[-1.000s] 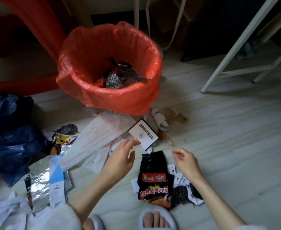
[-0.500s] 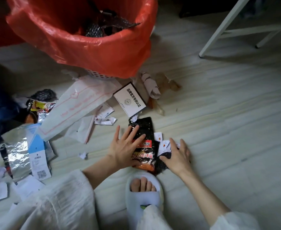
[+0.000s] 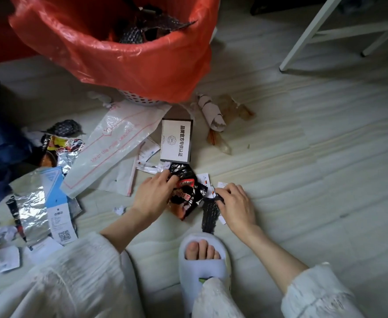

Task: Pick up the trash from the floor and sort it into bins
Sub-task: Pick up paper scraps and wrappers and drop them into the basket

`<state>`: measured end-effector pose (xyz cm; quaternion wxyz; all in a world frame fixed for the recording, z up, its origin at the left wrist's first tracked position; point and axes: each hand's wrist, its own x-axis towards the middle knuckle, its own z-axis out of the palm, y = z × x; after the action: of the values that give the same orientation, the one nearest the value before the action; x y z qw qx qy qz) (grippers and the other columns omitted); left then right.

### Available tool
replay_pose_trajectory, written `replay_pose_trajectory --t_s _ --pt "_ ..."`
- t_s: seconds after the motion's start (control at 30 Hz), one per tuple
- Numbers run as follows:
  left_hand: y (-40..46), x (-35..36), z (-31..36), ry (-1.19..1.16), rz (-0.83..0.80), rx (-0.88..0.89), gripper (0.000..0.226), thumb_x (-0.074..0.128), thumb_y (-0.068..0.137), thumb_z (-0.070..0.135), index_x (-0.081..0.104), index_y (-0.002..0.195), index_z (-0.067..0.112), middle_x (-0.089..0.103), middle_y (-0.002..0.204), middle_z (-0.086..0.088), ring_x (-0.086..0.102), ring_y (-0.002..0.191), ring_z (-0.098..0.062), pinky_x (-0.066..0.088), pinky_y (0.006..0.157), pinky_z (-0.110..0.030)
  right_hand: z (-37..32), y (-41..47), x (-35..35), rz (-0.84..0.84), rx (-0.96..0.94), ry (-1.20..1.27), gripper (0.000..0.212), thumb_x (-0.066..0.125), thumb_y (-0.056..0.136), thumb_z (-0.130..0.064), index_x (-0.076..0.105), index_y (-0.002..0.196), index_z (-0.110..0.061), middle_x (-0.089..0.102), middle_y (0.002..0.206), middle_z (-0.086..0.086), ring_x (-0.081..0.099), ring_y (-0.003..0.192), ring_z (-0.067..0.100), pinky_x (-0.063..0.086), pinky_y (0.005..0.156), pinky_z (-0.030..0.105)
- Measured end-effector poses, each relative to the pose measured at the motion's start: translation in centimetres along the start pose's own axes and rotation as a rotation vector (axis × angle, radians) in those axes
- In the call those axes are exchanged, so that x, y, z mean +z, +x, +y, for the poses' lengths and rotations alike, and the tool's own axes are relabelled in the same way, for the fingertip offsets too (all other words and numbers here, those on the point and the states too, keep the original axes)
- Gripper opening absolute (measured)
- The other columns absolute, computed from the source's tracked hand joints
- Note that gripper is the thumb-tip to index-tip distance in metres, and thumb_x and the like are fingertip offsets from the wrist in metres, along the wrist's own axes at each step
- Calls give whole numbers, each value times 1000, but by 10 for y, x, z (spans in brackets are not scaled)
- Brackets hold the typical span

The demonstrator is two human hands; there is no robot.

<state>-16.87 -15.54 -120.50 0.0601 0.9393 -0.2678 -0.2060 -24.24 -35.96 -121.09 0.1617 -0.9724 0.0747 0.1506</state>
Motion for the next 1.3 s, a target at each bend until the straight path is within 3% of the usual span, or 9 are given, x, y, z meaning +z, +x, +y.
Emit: replay_pose_trajectory --t_s 0.13,0.3,0.4,0.47,0.6,0.8,1.0,1.07,1.3 --pt "6 -17 -3 -184 92 -90 25 61 83 14 59 108 10 60 101 -10 61 87 -35 41 61 -36 0 4 -12 98 70 140 27 68 75 -2 71 100 -13 66 89 10 62 87 33 52 69 38" --pt "5 -43 -6 -428 297 -158 28 61 85 7 61 113 12 67 100 -8 60 94 -34 45 64 -36 -5 15 -38 329 168 338 23 65 80 0 72 101 -7 72 96 12 67 84 31 42 75 25" --pt "8 -62 -8 -555 347 -142 26 63 82 3 64 107 10 69 89 -6 63 81 -29 50 65 -37 -14 25 -57 393 234 466 20 65 81 -1 72 99 -7 73 93 10 64 73 22 42 74 24" --pt "12 -74 -10 -674 362 -160 26 62 82 2 64 107 12 66 77 3 61 67 -15 49 62 -26 -19 32 -71 421 288 586 18 65 83 -4 73 99 -8 73 91 7 56 64 8 43 73 21" --pt "13 -99 -8 -908 348 -234 33 56 79 -4 64 107 12 61 68 8 53 52 -2 37 48 -9 -26 48 -101 484 368 814 19 64 85 -7 72 102 -9 67 89 -3 60 83 10 44 73 9" --pt "4 -153 -4 -987 461 -131 37 58 80 -4 62 95 29 62 70 6 51 54 -6 41 53 -24 -51 63 -153 565 345 1017 25 63 86 -8 67 111 -6 67 99 2 63 97 17 49 94 32" --pt "0 -233 -11 -1079 785 -98 28 62 79 0 65 94 24 60 64 19 51 59 2 43 61 -17 -101 81 -224 609 192 1253 15 61 88 -8 64 92 -22 66 87 -7 63 83 9 52 76 20" --pt "4 -254 -19 -1081 857 -139 25 61 76 10 65 90 30 61 65 17 56 61 -6 48 61 -29 -121 96 -244 613 152 1260 13 59 89 -7 63 89 -20 66 86 -4 63 85 13 52 81 27" --pt "25 -287 -64 -1010 992 -445 25 59 76 8 64 92 27 66 78 5 63 81 -17 52 80 -37 -179 160 -267 481 124 1061 21 54 92 -20 62 108 -8 62 95 1 57 90 16 44 75 27"
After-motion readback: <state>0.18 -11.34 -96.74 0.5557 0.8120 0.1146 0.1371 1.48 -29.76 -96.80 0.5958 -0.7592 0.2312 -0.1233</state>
